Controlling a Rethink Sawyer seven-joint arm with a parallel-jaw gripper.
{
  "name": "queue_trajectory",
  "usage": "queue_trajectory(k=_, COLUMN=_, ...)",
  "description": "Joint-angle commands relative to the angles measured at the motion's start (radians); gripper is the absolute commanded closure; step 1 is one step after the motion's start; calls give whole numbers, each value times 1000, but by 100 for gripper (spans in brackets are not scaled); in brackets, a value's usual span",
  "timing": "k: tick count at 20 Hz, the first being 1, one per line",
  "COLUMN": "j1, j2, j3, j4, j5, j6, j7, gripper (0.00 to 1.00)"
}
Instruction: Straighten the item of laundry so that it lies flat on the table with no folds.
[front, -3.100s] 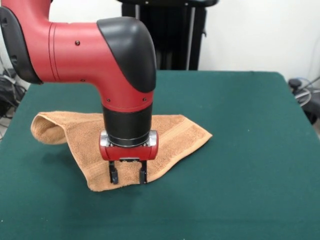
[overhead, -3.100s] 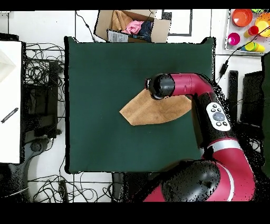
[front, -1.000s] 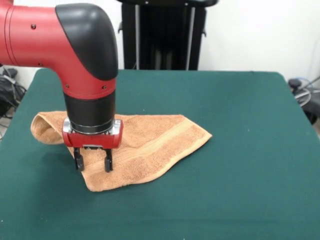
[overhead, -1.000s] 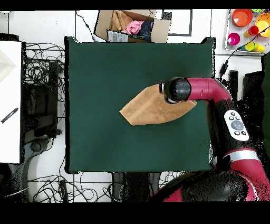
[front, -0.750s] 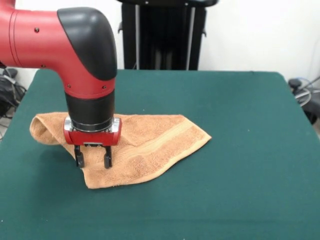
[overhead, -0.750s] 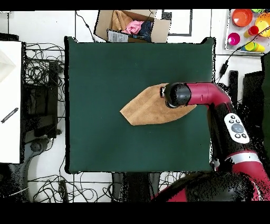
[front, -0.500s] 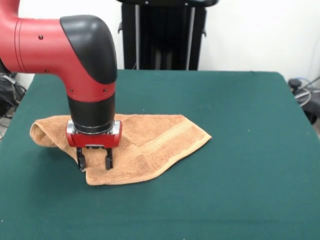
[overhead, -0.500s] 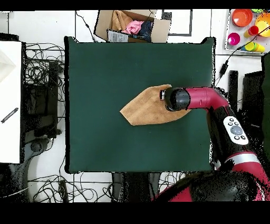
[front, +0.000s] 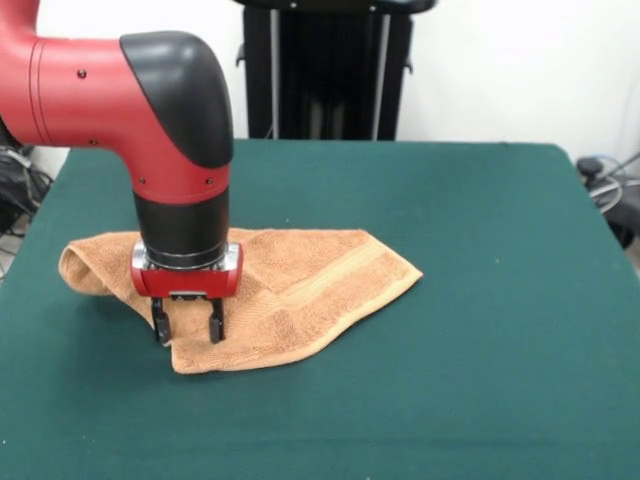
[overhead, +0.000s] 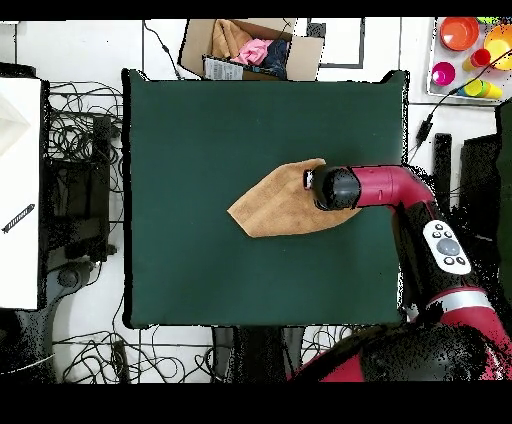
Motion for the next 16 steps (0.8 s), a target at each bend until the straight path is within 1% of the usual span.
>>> queue_trajectory(k=1, j1=78, j2=191, j3=-55, j4=-29, j5=-174, j6=-210, j7=-49, gripper=0)
queue_trajectory(k=2, j1=82, j2=190, j3=-59, j4=-29, j5=-177, j6=-228, j7=-36, gripper=100)
queue_trajectory(k=5, j1=86, j2=190, j3=-62, j4=-28, j5=-165, j6=-252, j7=0, gripper=100)
queue_trajectory(k=6, j1=71, j2=195, j3=-39, j4=-27, j5=-141, j6=-220, j7=-39, gripper=100)
queue_trajectory(k=8, j1=70, j2=190, j3=-37, j4=-22, j5=-106, j6=-226, j7=4, gripper=100)
queue_trajectory(k=10, j1=78, j2=180, j3=-41, j4=-26, j5=-91, j6=-217, j7=18, gripper=100)
queue_trajectory(k=14, j1=110, j2=147, j3=-61, j4=-28, j5=-79, j6=-227, j7=84, gripper=100)
queue_trajectory(k=16, j1=115, j2=134, j3=-56, j4=-32, j5=-62, j6=-216, j7=85, gripper=100)
